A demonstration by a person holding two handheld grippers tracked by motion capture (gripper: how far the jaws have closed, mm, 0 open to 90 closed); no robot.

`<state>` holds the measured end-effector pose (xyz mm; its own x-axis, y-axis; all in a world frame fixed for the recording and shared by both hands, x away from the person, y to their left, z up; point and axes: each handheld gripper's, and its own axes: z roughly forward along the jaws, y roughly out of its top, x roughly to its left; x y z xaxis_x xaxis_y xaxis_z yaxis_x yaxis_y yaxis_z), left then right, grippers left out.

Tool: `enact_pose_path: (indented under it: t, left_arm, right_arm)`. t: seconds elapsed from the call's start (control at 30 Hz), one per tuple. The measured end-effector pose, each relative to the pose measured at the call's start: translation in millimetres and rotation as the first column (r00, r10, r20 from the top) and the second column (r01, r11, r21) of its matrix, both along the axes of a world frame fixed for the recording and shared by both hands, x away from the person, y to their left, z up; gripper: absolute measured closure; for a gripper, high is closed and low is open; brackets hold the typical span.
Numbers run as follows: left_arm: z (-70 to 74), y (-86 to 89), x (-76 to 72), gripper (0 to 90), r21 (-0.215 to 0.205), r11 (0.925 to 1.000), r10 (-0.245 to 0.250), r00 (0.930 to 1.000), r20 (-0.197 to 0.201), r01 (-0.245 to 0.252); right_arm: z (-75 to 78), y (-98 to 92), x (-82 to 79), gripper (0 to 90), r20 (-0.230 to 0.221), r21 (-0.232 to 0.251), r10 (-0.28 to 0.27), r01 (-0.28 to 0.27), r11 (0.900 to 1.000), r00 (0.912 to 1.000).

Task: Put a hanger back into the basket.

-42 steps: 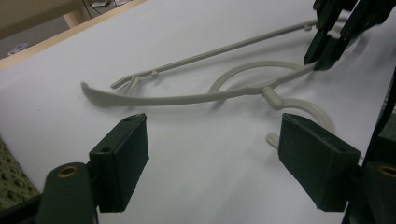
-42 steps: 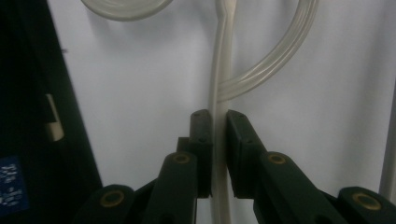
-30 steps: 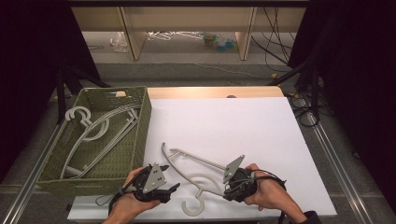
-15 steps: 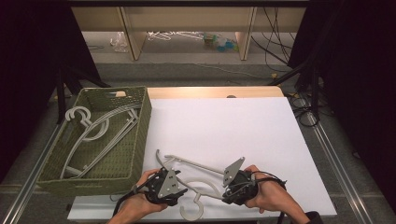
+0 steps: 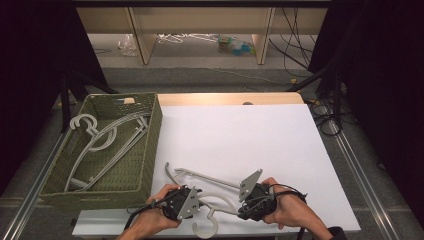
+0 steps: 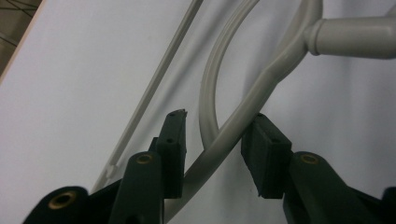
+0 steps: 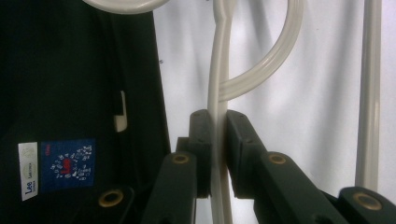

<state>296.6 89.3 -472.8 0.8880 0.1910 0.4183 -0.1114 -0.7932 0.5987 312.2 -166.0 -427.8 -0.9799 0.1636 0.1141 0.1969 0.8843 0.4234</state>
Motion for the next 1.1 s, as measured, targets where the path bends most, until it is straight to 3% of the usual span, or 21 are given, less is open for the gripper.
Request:
enact_pose_path:
  t: [0.1, 0.2, 0.23, 0.4, 0.5, 0.6, 0.73, 0.83, 0.9, 0.97, 1.0, 1.1]
  left_arm:
    - [2.3, -1.6, -1.7, 64.3, 0.038, 0.9984, -0.044, 0.9986, 0.031, 0.043]
    - [5.7, -2.6, -6.1, 67.3, 0.073, 0.9963, -0.05, 0.9977, 0.046, 0.046]
    - [7.1, -3.0, -7.0, 68.3, 0.072, 0.9963, -0.051, 0.9965, 0.066, 0.047]
    - [17.2, -4.6, -12.3, 72.5, 0.089, 0.9941, -0.07, 0.9943, 0.081, 0.063]
    - [24.2, -6.7, -15.9, 74.7, 0.091, 0.9926, -0.089, 0.9909, 0.101, 0.08]
    - [30.5, -9.4, -19.0, 77.2, 0.082, 0.9935, -0.086, 0.9922, 0.09, 0.079]
    - [35.7, -10.0, -19.1, 78.7, 0.055, 0.9968, -0.062, 0.9967, 0.054, 0.059]
    - [39.1, -9.5, -17.4, 78.5, 0.029, 0.9983, -0.051, 0.9981, 0.034, 0.05]
    - [41.7, -8.9, -15.0, 78.4, 0.02, 0.9985, -0.052, 0.9982, 0.029, 0.051]
    - [44.5, -6.1, -12.9, 78.4, -0.009, 0.9996, -0.027, 0.9996, 0.008, 0.027]
    - [45.7, -5.2, -11.8, 78.4, -0.019, 0.9995, -0.023, 0.9997, 0.005, 0.023]
    - [51.3, -1.1, -6.7, 78.2, -0.051, 0.9987, 0.002, 0.9995, -0.032, -0.003]
  right_arm:
    - [-0.7, -1.9, 1.2, 81.8, -0.006, 0.011, 0.006, -0.006, 1.0, 1.0]
    - [0.1, -3.3, 1.9, 81.4, -0.004, 0.022, 0.007, -0.007, 1.0, 1.0]
    - [0.6, -4.4, 2.8, 81.1, 0.003, 0.034, 0.011, -0.011, 0.999, 0.9999]
    - [4.6, -10.8, 7.5, 76.9, 0.036, 0.075, -0.032, 0.029, 0.997, 0.9989]
    - [7.4, -12.3, 7.8, 73.4, 0.071, 0.072, -0.053, 0.047, 0.996, 0.9961]
    - [11.4, -14.9, 9.1, 66.7, 0.099, 0.106, -0.095, 0.085, 0.991, 0.9905]
    - [17.3, -19.1, 12.4, 53.3, 0.141, 0.179, -0.175, 0.148, 0.973, 0.9745]
    - [22.4, -17.7, 10.2, 42.6, 0.201, 0.213, -0.252, 0.209, 0.954, 0.9466]
    - [24.9, -18.4, 10.8, 38.8, 0.211, 0.239, -0.26, 0.208, 0.948, 0.9424]
    - [27.9, -19.3, 9.5, 33.7, 0.233, 0.262, -0.301, 0.238, 0.935, 0.9247]
    - [29.7, -19.7, 10.4, 32.9, 0.263, 0.291, -0.283, 0.204, 0.935, 0.9223]
    - [38.3, -19.8, 6.7, 31.7, 0.284, 0.35, -0.313, 0.206, 0.914, 0.9061]
